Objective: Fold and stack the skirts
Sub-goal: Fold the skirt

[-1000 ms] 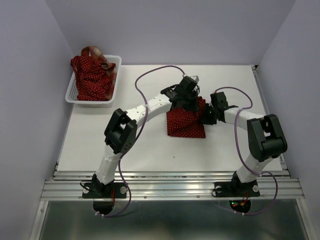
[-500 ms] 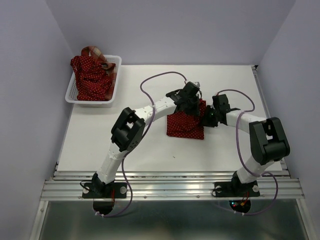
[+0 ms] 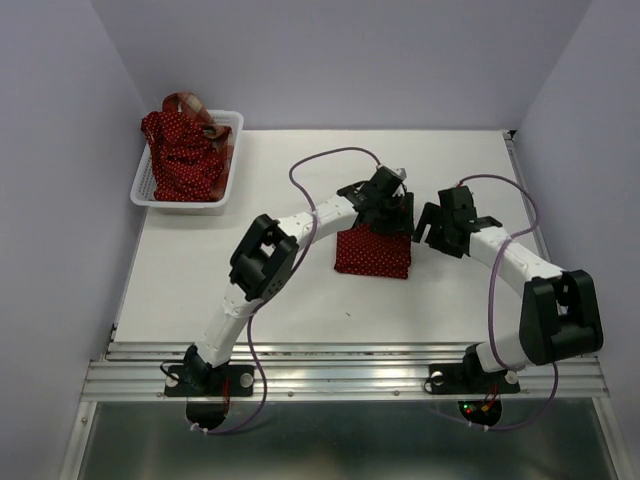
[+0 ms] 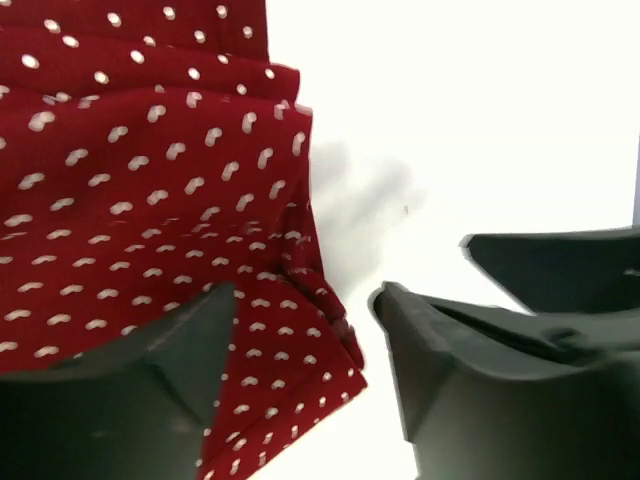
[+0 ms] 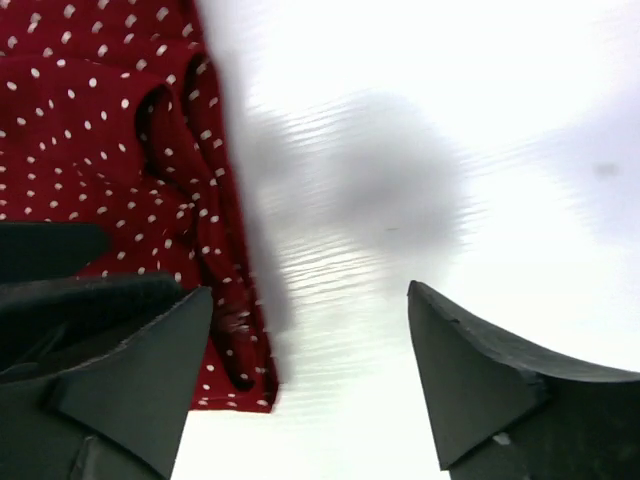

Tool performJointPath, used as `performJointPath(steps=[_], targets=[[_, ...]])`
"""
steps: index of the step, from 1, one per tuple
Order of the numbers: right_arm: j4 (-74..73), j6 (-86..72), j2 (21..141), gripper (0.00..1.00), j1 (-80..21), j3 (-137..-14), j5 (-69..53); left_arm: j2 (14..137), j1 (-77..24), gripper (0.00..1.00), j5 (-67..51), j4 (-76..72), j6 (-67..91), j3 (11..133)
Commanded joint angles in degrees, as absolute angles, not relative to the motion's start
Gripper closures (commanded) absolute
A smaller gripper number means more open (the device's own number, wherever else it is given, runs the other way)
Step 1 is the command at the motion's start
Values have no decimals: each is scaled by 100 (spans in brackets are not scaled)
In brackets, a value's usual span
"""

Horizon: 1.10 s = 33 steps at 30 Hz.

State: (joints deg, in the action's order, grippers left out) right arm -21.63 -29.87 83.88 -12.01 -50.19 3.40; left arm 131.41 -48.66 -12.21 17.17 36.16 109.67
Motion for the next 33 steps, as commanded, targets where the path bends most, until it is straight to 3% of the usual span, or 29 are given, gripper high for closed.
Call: performJointPath(steps=[1,2,3,5,9,13,18,25,33], targets=[[-2478,-3120,7832,12,-1151,-5291,1011,12780,-4966,18,-1599,1494,3367,11355],[-2548,-3111,7761,11,-1151,-5308,1011,12727,-4975,6,-1600,1494,3349,11373],[-2592,-3111,7613,5,-1151,-5343,993,12622,-4975,1,-1652,1485,3253,11417],[-2689,-3059,7463,0,-1151,-5370,923,12507,-4975,1,-1626,1494,3199,11452],[-2733,-2726,7120,0,-1151,-5405,695,12270,-4913,1,-1424,1556,3041,11505],[-2567,-2242,6979,0,-1151,-5493,-735,12068,-4676,1,-1231,1503,2927,11251],[-1180,-2705,7145,0,-1151,-5247,-2747,12007,-4105,1,-1152,1661,2988,11040],[-607,-2839,8392,0,-1204,-5826,-2891,10776,-3438,1,-906,967,3181,8942],[-326,-2778,9562,0,-1204,-6249,-2821,10222,-2830,1,-326,1010,3357,7937]])
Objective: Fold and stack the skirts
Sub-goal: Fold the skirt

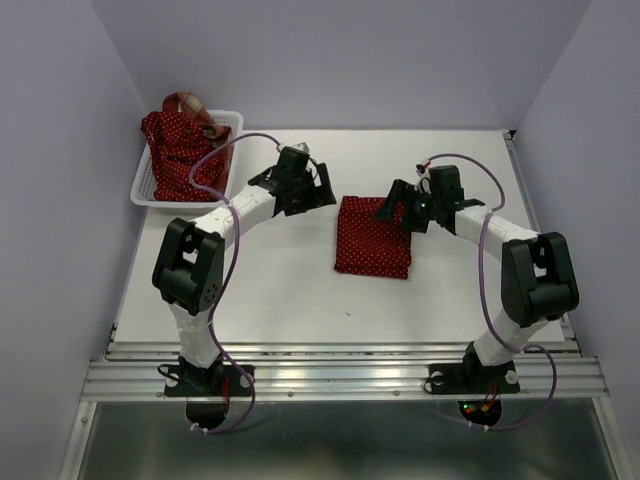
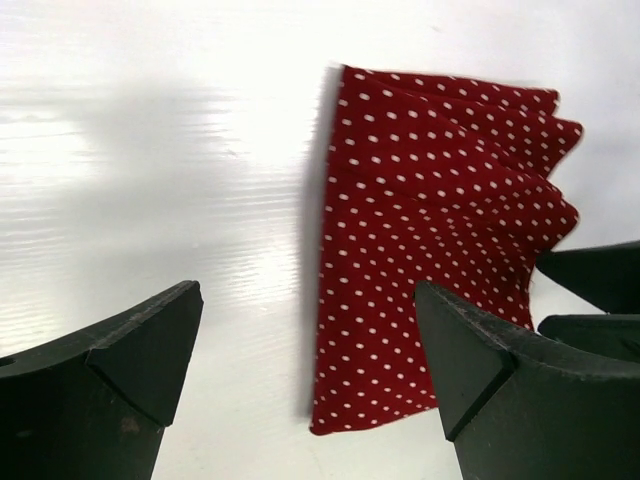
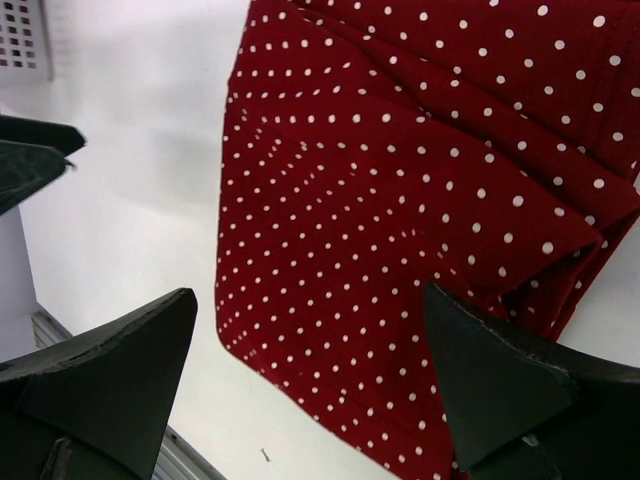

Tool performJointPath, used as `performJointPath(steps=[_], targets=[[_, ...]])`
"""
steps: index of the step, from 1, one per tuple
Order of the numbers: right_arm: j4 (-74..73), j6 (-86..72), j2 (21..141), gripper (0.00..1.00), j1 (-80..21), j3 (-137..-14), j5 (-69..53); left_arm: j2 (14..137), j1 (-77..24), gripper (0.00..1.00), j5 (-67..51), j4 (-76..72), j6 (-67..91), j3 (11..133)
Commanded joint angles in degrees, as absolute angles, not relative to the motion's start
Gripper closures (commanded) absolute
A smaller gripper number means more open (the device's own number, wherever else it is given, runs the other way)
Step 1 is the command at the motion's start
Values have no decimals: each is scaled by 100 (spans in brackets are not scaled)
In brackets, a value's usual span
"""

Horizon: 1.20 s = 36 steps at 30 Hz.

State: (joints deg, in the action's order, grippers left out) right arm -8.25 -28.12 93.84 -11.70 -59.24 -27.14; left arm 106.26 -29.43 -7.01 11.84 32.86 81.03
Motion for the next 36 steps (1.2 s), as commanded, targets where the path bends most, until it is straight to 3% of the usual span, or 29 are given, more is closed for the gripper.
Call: performJointPath(steps=[1,18,26,30,36], targets=[[-273,-2769,9676,0,-1204,-6275,-2786,10248,-2813,1,-256,1054,3349,7971],[-501,-2418,10661,0,-1204,-6741,-1785,10152,-2733,1,132,1345,3278,7980],[-984,-1908,10987,0,-1204,-7558,-1459,9941,-2733,1,114,1310,3217,7796],[-1327,-1837,10208,0,-1309,-7515,-1512,9809,-2733,1,141,1213,3164,7664],[-1722,-2503,8713,0,-1775,-6357,-1301,9563,-2681,1,264,1116,3059,7559]])
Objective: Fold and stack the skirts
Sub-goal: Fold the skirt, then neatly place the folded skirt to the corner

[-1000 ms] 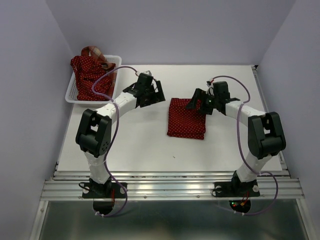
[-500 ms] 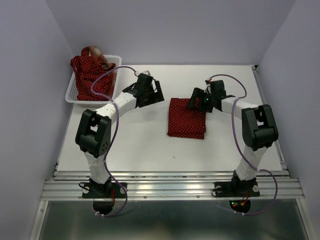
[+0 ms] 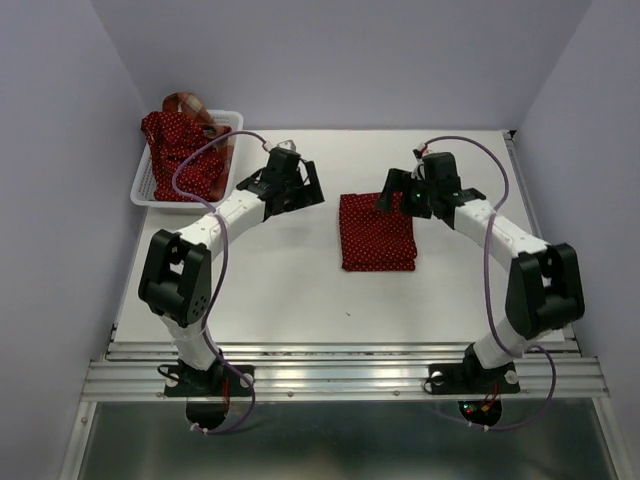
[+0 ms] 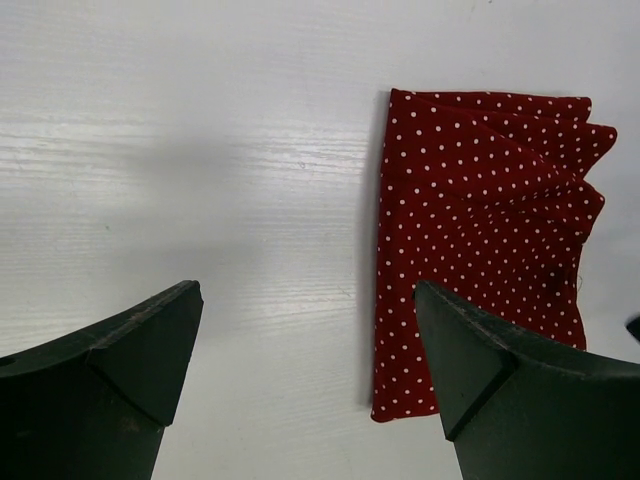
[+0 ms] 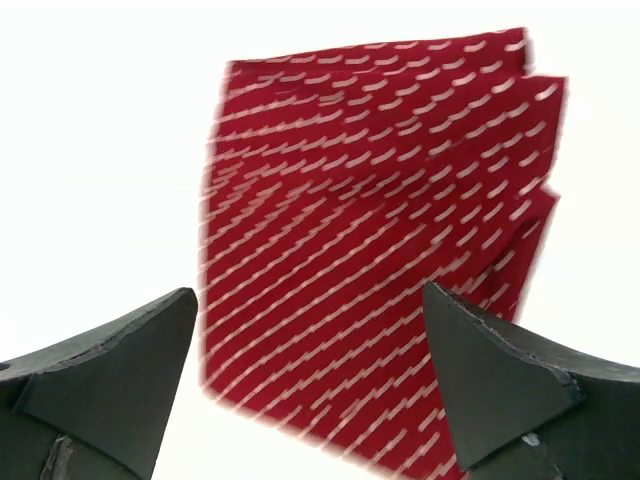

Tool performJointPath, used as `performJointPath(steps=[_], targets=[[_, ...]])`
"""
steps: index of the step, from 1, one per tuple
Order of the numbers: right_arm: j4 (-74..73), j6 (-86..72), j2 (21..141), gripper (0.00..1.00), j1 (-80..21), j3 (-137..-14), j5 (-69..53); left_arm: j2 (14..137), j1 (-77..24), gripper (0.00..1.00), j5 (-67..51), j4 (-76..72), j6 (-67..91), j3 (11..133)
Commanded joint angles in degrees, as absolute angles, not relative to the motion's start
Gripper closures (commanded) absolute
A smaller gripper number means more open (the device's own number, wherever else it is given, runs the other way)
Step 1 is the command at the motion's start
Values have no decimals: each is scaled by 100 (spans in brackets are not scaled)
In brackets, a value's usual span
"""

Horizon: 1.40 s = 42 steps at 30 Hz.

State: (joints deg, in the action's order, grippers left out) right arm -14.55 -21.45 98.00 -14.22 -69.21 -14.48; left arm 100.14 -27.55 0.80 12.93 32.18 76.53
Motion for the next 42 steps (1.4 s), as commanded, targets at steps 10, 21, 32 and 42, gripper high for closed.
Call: performJointPath(steps=[10,21,32,42], targets=[[-1926,-3681,7902,0,-3164,-4826,-975,9369,-2171,1,325,1125,2813,7453],[-1494,-3726,8560,0,-3270,-4781,-212,9290,-1890,1,281,1099,2733,7409],[-266,-3753,8666,0,-2453,-4448,-202,9246,-1705,1,404,1204,2733,7444],[1306,-3621,9281,0,-1223,-4351,-1150,9351,-1565,1,457,1406,2716,7638]])
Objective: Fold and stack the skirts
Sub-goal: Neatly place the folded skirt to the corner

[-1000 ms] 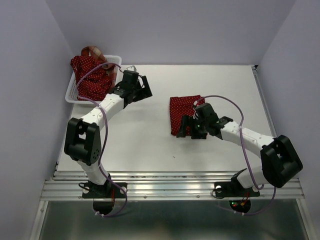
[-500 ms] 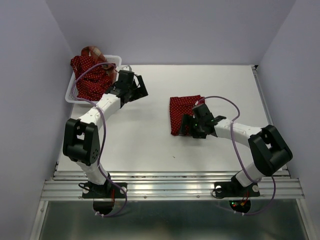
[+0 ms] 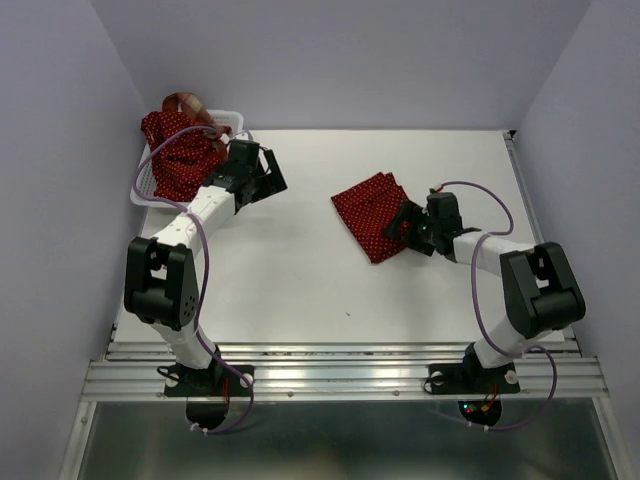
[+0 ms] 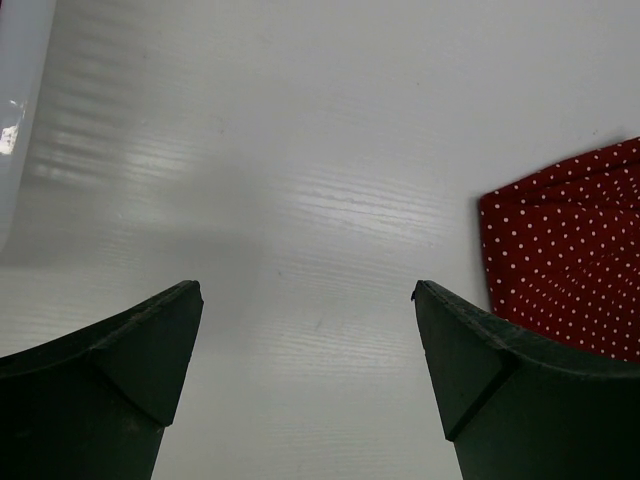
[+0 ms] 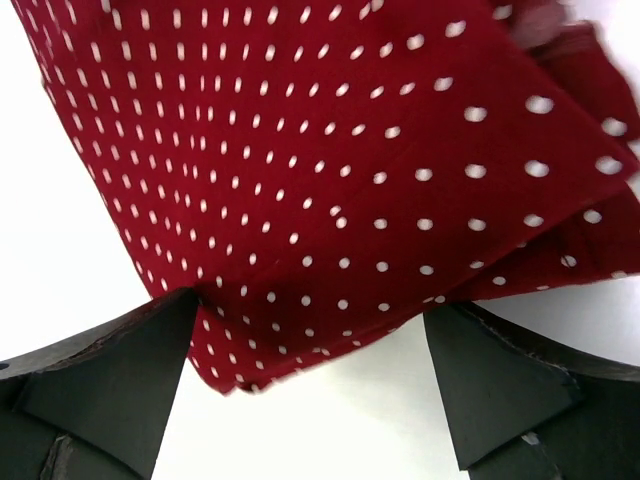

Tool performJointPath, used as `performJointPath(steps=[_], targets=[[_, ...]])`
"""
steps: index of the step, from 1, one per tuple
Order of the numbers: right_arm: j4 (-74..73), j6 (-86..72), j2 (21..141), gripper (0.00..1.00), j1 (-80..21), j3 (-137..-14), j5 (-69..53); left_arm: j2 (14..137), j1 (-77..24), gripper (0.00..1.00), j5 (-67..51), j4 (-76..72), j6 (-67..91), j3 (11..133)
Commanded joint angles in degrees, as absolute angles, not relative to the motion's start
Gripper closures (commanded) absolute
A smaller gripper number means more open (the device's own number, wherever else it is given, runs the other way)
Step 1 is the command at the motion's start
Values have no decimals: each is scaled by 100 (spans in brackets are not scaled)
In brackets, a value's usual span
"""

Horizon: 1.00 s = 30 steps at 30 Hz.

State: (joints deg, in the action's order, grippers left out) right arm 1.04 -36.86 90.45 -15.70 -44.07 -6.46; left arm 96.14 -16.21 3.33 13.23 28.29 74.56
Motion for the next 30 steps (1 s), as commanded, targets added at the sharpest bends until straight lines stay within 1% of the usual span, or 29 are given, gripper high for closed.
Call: performJointPath(steps=[1,2,6,15,19,20,23,25,30], targets=[[1457,-3630,9333,0,-969,-4359,-1291,9360,-1556,1,474,1415,2707,7638],[1685,-3612,9473,0,-854,-4420,-1544,9352,-1547,1,475,1415,2707,7629],[1977,-3402,9834,0,-519,-4789,-1889,9360,-1538,1,475,1406,2707,7611],[1934,-3314,11047,0,9,-6054,-2232,9325,-1529,1,475,1441,2716,7576],[1416,-2919,11740,0,62,-6924,-2329,9316,-1521,1,475,1476,2742,7585],[1241,-2874,11829,0,62,-7274,-2338,9308,-1521,1,483,1485,2742,7594],[794,-2664,12119,0,62,-7820,-2329,9281,-1521,1,457,1485,2760,7585],[555,-2488,12181,0,62,-8261,-2285,9264,-1521,1,448,1485,2777,7585],[-209,-2206,11831,0,62,-8446,-1741,9115,-1521,1,448,1433,2795,7480]])
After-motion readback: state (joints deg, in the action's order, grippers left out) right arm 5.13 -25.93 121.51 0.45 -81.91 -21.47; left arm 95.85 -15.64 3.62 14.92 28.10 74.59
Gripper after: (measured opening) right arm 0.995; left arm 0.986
